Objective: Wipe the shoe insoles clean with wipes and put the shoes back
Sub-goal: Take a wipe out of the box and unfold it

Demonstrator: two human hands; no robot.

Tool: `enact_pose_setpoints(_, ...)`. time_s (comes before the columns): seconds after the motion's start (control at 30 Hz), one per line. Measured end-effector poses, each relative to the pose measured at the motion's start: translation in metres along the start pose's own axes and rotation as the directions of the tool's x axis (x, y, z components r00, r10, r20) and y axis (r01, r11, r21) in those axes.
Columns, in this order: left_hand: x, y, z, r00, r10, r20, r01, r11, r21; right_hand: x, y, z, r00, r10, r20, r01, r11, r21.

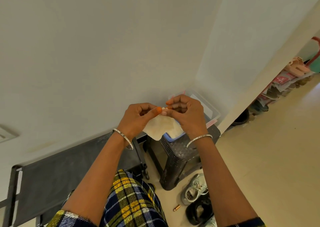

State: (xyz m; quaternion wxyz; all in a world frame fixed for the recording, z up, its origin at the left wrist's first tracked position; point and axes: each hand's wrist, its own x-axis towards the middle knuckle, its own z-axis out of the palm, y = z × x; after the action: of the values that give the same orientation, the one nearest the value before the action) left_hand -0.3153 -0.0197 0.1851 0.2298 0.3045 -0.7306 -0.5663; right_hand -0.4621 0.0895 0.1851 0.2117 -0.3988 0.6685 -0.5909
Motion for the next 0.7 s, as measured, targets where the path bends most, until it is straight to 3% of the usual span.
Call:
enact_pose_setpoints(0.17, 0.001, 0.001, -0.002, 0.999, -0.025, -0.02, 0.024, 0.999, -0.037, -0.001, -0.004, 0.002, 0.999, -0.033, 0.033, 0.034, 0.999, -0.022)
enact_pose_setpoints(0.37, 0.005, -0.002, 0.007, 0.982, -0.177, -0.07, 0.159, 0.964, -0.212, -0.003, 0.004, 0.0, 0.994, -0.106, -0.016, 0.104, 0.992, -0.074)
enact_pose_setpoints(0.57, 0.031, -0.024, 0.014, 0.933, -0.337, -0.123, 0.298, 0.92, -0.254, -0.015, 0.023, -0.016, 0.999, 0.01, 0.039, -0.012, 0.999, 0.051)
enact_pose_setpoints(0.7, 0.055, -0.04, 0.023, 0.907, -0.406, -0.116, 0.359, 0.886, -0.295, -0.026, 0.035, -0.034, 0.998, 0.06, -0.005, -0.058, 0.989, 0.135)
